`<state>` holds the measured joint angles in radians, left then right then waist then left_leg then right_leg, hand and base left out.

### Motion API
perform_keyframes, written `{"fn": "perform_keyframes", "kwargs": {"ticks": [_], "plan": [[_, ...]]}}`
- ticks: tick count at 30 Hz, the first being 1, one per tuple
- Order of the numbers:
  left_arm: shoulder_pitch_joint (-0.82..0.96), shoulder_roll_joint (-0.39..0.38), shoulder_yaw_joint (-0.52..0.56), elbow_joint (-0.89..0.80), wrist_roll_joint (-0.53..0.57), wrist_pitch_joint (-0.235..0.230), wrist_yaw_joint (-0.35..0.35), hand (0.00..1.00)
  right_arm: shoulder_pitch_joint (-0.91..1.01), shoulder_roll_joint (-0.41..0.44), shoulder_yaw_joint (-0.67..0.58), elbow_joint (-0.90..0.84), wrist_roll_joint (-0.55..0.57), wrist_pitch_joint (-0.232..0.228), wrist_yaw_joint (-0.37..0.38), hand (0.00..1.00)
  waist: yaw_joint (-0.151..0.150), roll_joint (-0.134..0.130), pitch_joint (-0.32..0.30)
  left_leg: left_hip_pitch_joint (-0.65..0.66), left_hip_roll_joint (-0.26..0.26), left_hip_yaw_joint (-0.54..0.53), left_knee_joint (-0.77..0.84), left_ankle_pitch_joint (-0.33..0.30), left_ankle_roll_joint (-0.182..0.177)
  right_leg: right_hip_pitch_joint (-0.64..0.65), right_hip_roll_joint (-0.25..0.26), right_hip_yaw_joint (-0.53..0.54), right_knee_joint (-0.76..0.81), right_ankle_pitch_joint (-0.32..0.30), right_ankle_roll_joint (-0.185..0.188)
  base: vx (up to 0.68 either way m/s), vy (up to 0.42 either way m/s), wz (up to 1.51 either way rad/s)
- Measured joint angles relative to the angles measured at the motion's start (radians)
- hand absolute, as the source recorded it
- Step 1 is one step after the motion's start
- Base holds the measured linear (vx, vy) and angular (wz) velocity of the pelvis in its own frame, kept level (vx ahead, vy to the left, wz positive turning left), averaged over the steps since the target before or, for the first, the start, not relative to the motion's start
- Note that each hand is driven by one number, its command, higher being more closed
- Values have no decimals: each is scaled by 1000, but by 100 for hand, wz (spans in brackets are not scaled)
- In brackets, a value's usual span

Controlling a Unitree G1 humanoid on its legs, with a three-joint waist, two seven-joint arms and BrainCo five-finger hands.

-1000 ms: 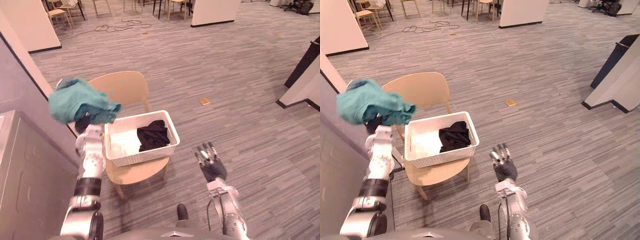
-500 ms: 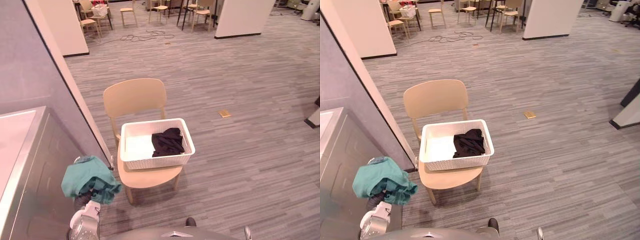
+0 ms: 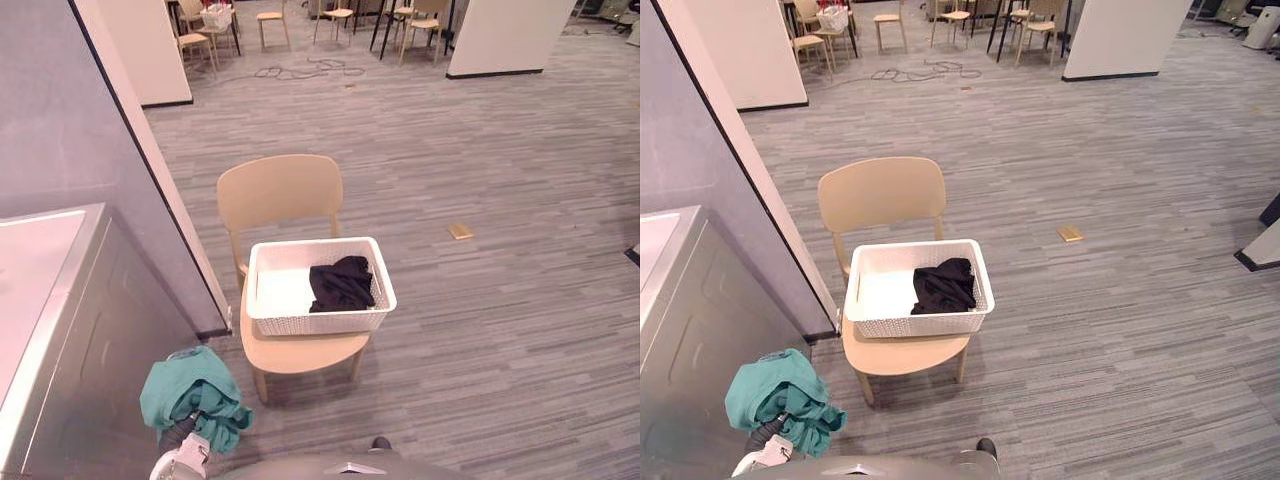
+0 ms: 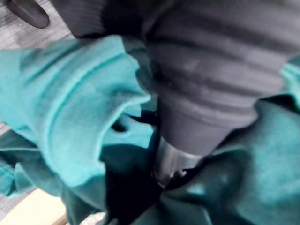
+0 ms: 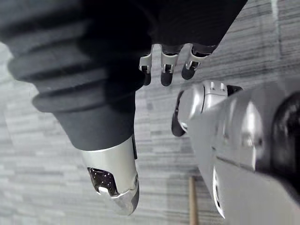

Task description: Pick up the laundry basket with both hands and put the clothes into the washing machine.

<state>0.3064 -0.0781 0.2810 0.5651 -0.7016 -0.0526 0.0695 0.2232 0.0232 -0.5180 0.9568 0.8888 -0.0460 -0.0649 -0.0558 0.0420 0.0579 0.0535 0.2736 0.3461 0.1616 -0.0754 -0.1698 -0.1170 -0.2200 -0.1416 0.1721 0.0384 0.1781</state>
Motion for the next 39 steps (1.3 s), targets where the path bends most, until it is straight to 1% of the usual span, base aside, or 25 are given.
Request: {"fn": "perform_keyframes", "kwargs": {"ticks": [3, 4, 5, 6, 7, 8, 9, 14, 15, 16, 17, 18, 19, 20, 24, 25, 26, 28, 29, 30, 32, 35, 36, 38, 39], "plan": [[-24, 2, -17, -8, 0, 1, -11, 100, -50, -28, 75, -30, -32, -18, 0, 0, 14, -9, 54, -89, 16, -36, 74, 19, 36, -57, -28, -63, 137, -83, -15, -108, -101, 76], [-27, 2, -21, -10, 1, 1, -11, 100, -68, -34, 82, -38, -32, -20, -1, 0, 24, 1, 68, -131, 12, -32, 107, 51, 78, -91, -49, -78, 188, -111, -30, -109, -118, 79], [-37, 2, -26, -12, 5, 1, -11, 100, -96, -35, 85, -39, -33, -19, -3, 0, 30, -15, 83, -149, 6, -15, 104, 115, 118, -91, -64, -103, 206, -121, -50, -120, -126, 79], [-40, 2, -27, -14, 7, 1, -10, 100, -103, -32, 85, -39, -33, -19, -3, 0, 31, -16, 84, -144, -6, -13, 45, 169, 118, -90, -72, -123, 202, -120, -60, -126, -93, 73], [-37, 11, -30, -30, 8, 2, -11, 100, -111, -19, 81, -38, -35, -22, -4, 0, 33, -22, 92, -158, 13, 19, 154, 112, 114, -91, -97, -159, 202, -118, -78, -131, -76, 61], [-29, 11, -48, -42, 8, 4, -11, 100, -110, -27, 77, -41, -45, -33, -4, 0, 40, -5, 95, -188, 66, 65, 425, -4, 141, -83, -92, -183, 216, -116, -91, -106, -59, 60], [-29, 11, -58, -44, 7, 4, -13, 100, -109, -34, 77, -42, -62, -38, -7, 0, 36, 8, 96, -171, 88, 77, 544, -35, 131, -65, -90, -205, 219, -116, -92, -87, -43, 55], [-100, 11, -86, -44, 8, 4, -19, 100, -94, -19, 5, -11, -70, -36, -11, 0, 13, 16, 90, -18, 225, 130, 594, -63, 121, -58, -95, -312, 222, -81, -94, -151, 110, 70], [-130, 9, -86, -39, 8, 4, -17, 100, -104, -15, -22, 15, -69, -37, -12, 0, 5, 19, 86, -11, 204, 140, 517, -110, 73, -64, -100, -327, 204, -48, -79, -204, 205, 56], [-137, 15, -87, -40, 7, 3, -16, 100, -109, -2, -42, 57, -69, -33, -13, 0, -3, -1, 82, -19, 168, 136, 471, -135, 79, -67, -99, -333, 167, -22, -73, -241, 230, 65], [-133, 41, -88, -43, 7, -3, -11, 100, -109, 9, -42, 93, -61, -31, -22, 0, -8, -41, 59, -43, 129, 87, 417, -151, 51, -82, -92, -303, 127, -14, -84, -272, 243, 55], [-134, 54, -90, -43, 7, -3, -9, 100, -103, 12, -41, 109, -61, -30, -27, 0, -13, -54, 52, -53, 114, 60, 394, -165, 29, -81, -86, -297, 101, 6, -91, -229, 274, 72], [-141, 71, -103, -43, 7, -4, -9, 100, -98, 7, -45, 146, -56, -33, -42, 0, -14, -53, 49, -54, 107, 27, 357, -214, -45, -73, -82, -306, 58, 56, -70, -202, 305, 56], [-146, 78, -111, -42, 7, -4, -8, 100, -99, 2, -43, 167, -49, -34, -50, 0, -2, -48, 50, -64, 103, 24, 322, -264, -74, -77, -74, -315, 27, 104, -61, -163, 281, 41], [-151, 109, -137, -39, 9, -4, -9, 100, -109, 3, -37, 159, -18, -36, -49, 0, 20, -65, 46, -132, 43, 5, 350, -300, -39, -54, -118, -345, -82, 252, -82, -181, 156, 29], [-151, 108, -137, -39, 13, -5, -10, 100, -109, 1, -34, 155, -18, -35, -49, 0, 31, -72, 42, -132, 32, 8, 349, -304, -30, -57, -127, -345, -85, 285, -104, -162, 127, 11], [-148, 108, -134, -36, 29, -5, -9, 100, -109, -1, -31, 146, -20, -33, -49, 0, 45, -55, 46, -126, 29, 15, 335, -304, -10, -64, -127, -344, -93, 359, -155, -155, 124, -4], [-125, 102, -131, -32, 41, -6, -8, 100, -112, -12, -11, 112, -24, -31, -52, 0, 46, -31, 40, -92, 29, 37, 265, -267, 16, -85, -107, -328, -86, 464, -204, -100, 109, -16], [-115, 104, -123, -31, 48, -8, -7, 100, -110, -12, 2, 96, -22, -31, -52, 0, 40, -25, 38, -75, 35, 43, 231, -242, 18, -114, -92, -302, 24, 382, -211, -38, 99, -10], [-111, 111, -123, -24, 58, -11, -7, 100, -102, 2, 5, 73, -22, -35, -53, 0, 34, -32, 35, -46, 42, 44, 178, -199, 4, -143, -45, -255, 215, 208, -184, 11, 62, 0], [-108, 111, -129, -16, 59, -10, -7, 100, -94, 20, 5, 50, -19, -38, -48, 0, 31, -45, 27, -23, 56, 45, 137, -169, -10, -158, 16, -209, 331, 88, -161, 45, -32, -1], [-114, 87, -146, 20, 93, 0, -9, 100, -74, 39, 4, 17, -16, -38, -29, 0, 24, -73, 6, -2, 63, 32, 82, -141, -40, -163, 81, -89, 363, -12, -96, 66, -157, 5], [-123, 79, -161, 47, 97, 4, -10, 100, -62, 44, 10, 16, -11, -38, -26, 0, 20, -81, -17, -8, 59, 20, 38, -102, -47, -149, 107, -37, 309, -59, -98, 94, -231, 28], [-156, 68, -175, 83, 96, 7, -10, 100, -50, 44, 28, 30, -11, -38, -19, 0, 5, -110, -47, -25, 32, -20, -55, -33, -24, -82, 128, 28, 126, -129, -100, 109, -261, 53], [-173, 57, -181, 99, 95, 8, -9, 100, -60, 42, 28, 42, -15, -38, -14, 0, 3, -98, -47, -34, 33, -37, -75, -19, -7, -76, 134, 18, 98, -119, -94, 73, -217, 57]]}}
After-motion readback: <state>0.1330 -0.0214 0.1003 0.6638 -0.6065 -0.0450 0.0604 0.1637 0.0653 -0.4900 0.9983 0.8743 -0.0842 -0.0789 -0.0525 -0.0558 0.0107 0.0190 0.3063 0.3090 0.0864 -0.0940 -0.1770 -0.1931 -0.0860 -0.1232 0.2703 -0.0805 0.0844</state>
